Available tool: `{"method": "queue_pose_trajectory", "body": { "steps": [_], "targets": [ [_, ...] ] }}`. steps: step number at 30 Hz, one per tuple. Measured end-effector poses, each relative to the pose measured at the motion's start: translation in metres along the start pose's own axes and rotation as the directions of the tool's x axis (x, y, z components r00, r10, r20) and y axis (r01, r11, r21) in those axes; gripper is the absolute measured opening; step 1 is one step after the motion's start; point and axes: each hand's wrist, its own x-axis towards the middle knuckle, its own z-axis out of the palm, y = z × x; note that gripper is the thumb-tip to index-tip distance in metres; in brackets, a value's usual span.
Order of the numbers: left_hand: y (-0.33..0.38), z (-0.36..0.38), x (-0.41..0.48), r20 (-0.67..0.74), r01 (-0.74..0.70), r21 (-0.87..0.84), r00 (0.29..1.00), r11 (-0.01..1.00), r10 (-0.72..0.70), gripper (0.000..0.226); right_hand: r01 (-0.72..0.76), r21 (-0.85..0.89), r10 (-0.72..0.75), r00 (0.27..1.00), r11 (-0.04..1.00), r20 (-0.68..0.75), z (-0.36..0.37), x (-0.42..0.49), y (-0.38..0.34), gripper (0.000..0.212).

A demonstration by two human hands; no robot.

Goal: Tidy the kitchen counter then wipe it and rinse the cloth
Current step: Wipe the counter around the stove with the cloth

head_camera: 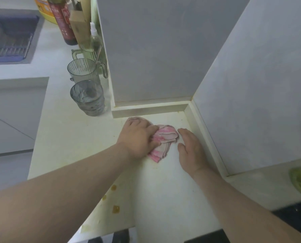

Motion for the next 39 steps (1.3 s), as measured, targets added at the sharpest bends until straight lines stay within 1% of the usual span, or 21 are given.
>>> {"method": "queue_pose_trajectory", "body": {
  "steps": [3, 7, 10, 14, 19, 22, 24, 27, 29, 34, 37, 38, 39],
  "targets": [
    [0.005, 0.002, -0.02, -0.057, 0.01, -0.032, 0.998, 0.999, -0.012, 0.06, 0.025, -0.031, -0.025, 1.0, 0.999, 0.011, 0.0, 0.0, 0.003, 0.051],
    [0.009, 0.009, -0.054, -0.137, -0.058, -0.025, 0.989, 0.998, 0.054, 0.055, 0.041, -0.058, -0.041, 0.999, 0.997, 0.007, -0.001, 0.0, 0.003, 0.046],
    [0.008, 0.018, -0.075, -0.146, -0.096, -0.042, 0.985, 0.995, 0.089, 0.059, 0.044, -0.078, -0.043, 0.999, 0.996, 0.015, -0.002, 0.0, 0.001, 0.053],
    [0.004, 0.018, -0.071, -0.142, -0.1, -0.061, 0.986, 0.993, 0.091, 0.063, 0.062, -0.147, -0.062, 0.998, 0.987, 0.009, -0.001, 0.0, -0.001, 0.042],
    [-0.005, 0.015, -0.044, -0.163, -0.035, -0.12, 0.986, 0.992, 0.015, 0.064, 0.065, -0.186, -0.064, 0.998, 0.98, 0.008, 0.002, 0.003, 0.001, 0.04],
    [-0.017, 0.006, -0.019, -0.172, 0.055, -0.146, 0.982, 0.988, -0.08, 0.06, 0.067, -0.227, -0.07, 0.998, 0.972, -0.002, 0.006, 0.005, 0.001, 0.039],
    [-0.025, -0.002, -0.004, -0.145, 0.121, -0.169, 0.979, 0.978, -0.146, 0.055, 0.054, -0.25, -0.06, 0.998, 0.967, -0.016, 0.007, 0.004, -0.001, 0.04],
    [-0.032, -0.001, -0.001, -0.148, 0.131, -0.155, 0.977, 0.979, -0.154, 0.053, 0.033, -0.253, -0.043, 0.999, 0.967, -0.033, 0.007, 0.004, -0.004, 0.045],
    [-0.032, 0.001, -0.011, -0.178, 0.13, -0.165, 0.971, 0.978, -0.16, 0.051, 0.017, -0.252, -0.025, 0.999, 0.967, -0.025, 0.006, 0.003, -0.006, 0.047],
    [-0.037, 0.003, -0.052, -0.188, 0.16, -0.149, 0.964, 0.976, -0.187, 0.054, 0.008, -0.229, -0.011, 1.0, 0.973, -0.012, 0.003, -0.001, -0.012, 0.044],
    [-0.039, 0.007, -0.071, -0.222, 0.165, -0.165, 0.955, 0.972, -0.199, 0.055, 0.11, -0.298, -0.138, 0.988, 0.948, -0.073, 0.006, -0.003, -0.018, 0.046],
    [-0.039, 0.007, -0.073, -0.227, 0.168, -0.171, 0.952, 0.971, -0.205, 0.055, 0.148, -0.297, -0.179, 0.981, 0.943, -0.08, 0.008, 0.0, -0.022, 0.045],
    [-0.039, 0.008, -0.074, -0.224, 0.173, -0.174, 0.952, 0.969, -0.21, 0.055, 0.175, -0.279, -0.198, 0.979, 0.944, -0.055, 0.009, 0.005, -0.029, 0.044]
  ]
}}
